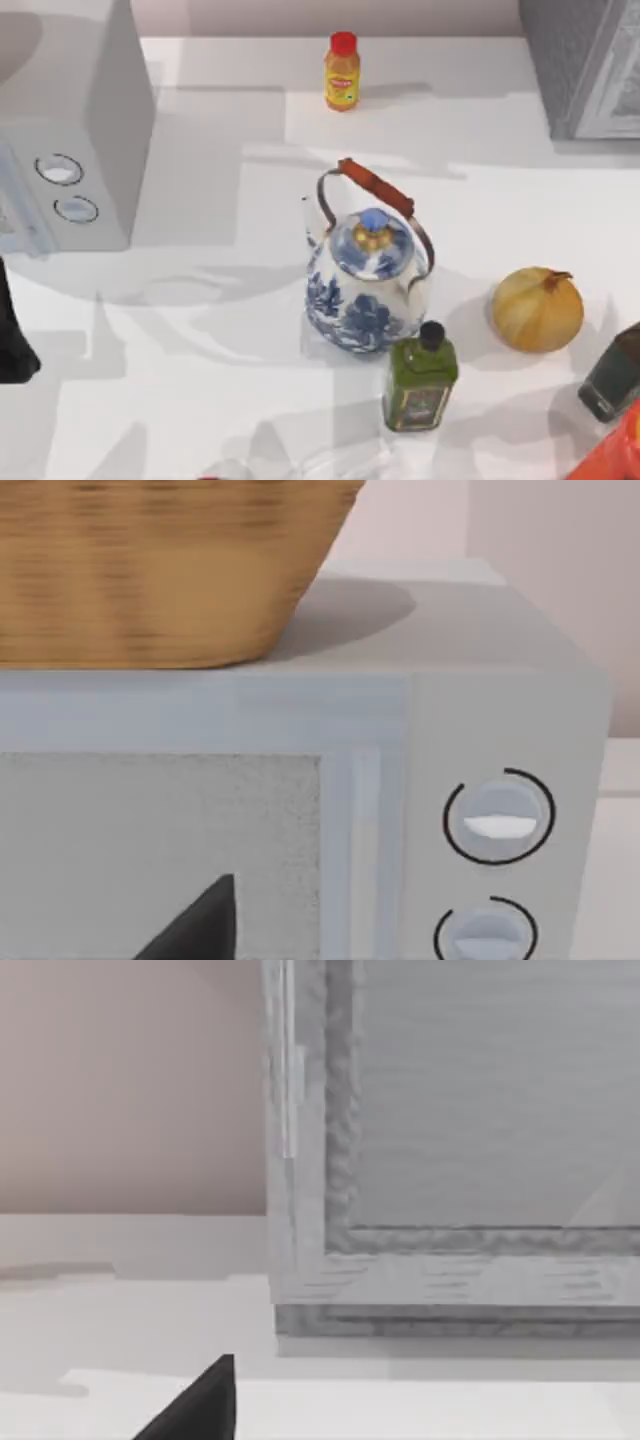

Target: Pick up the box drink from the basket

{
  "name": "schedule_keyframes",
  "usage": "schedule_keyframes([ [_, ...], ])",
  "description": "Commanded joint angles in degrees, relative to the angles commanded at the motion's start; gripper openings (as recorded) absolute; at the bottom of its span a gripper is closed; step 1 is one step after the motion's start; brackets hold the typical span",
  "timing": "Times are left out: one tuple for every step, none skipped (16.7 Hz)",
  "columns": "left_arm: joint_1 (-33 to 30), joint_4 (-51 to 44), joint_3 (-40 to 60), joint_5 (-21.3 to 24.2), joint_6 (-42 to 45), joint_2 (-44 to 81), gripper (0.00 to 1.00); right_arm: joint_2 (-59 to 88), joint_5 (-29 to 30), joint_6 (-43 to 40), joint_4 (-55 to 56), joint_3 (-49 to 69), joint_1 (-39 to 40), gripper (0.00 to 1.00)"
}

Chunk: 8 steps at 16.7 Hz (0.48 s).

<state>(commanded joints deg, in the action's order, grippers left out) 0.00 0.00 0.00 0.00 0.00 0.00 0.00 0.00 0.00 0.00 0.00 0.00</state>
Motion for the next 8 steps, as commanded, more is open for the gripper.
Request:
schedule_keyframes([
  [0.00,0.00,0.00,0.00,0.00,0.00,1.00,0.00,0.00,0.00,0.00,0.00,0.00,1.00],
  [0.05,0.05,0.09,0.05,0.00,0.09,1.00,0.00,0.00,0.00,0.00,0.00,0.00,1.00],
  [0.36,0.42,0.71,0.43,0.01,0.75,1.00,0.00,0.00,0.00,0.00,0.00,0.00,1.00],
  [0.94,1.07,1.86,1.09,0.03,1.99,1.00,0.00,0.00,0.00,0.00,0.00,0.00,1.00],
  [1.77,1.97,3.51,2.01,0.07,3.84,1.00,0.00,0.00,0.00,0.00,0.00,0.00,1.00],
  [2.84,3.12,5.66,3.17,0.12,6.35,1.00,0.00,0.00,0.00,0.00,0.00,0.00,1.00],
  [4.10,4.43,8.15,4.51,0.18,9.43,1.00,0.00,0.00,0.00,0.00,0.00,0.00,1.00],
  [5.52,5.90,10.93,5.98,0.25,13.09,1.00,0.00,0.00,0.00,0.00,0.00,0.00,1.00],
])
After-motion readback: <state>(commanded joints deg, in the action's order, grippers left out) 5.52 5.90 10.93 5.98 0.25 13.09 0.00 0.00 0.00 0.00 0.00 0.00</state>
